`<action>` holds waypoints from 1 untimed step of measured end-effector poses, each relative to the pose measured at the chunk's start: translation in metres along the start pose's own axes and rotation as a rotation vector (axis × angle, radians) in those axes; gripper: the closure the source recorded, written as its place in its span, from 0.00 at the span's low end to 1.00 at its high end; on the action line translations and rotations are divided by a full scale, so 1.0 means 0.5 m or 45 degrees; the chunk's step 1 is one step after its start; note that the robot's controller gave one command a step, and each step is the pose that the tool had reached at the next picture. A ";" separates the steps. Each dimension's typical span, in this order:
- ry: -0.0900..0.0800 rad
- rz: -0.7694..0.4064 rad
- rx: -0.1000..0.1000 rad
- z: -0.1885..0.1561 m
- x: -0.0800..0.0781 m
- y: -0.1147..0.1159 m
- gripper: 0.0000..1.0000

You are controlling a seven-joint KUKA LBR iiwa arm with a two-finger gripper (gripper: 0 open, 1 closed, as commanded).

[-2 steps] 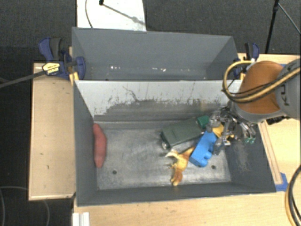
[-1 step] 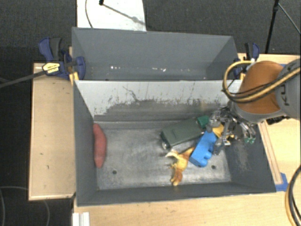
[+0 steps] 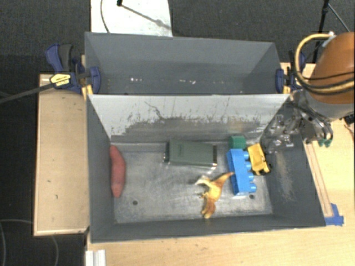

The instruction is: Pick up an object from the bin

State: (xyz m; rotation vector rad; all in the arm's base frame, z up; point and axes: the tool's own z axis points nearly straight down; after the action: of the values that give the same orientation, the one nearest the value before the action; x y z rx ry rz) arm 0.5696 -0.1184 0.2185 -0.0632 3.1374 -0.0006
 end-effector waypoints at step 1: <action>0.002 -0.001 0.000 0.001 0.001 0.000 1.00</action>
Offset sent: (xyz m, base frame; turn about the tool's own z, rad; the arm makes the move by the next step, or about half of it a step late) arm -0.0063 -0.0091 -0.0224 0.0366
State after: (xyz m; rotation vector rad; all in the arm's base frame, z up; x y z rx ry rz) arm 0.5693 -0.1184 0.2179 -0.0640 3.1387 -0.0004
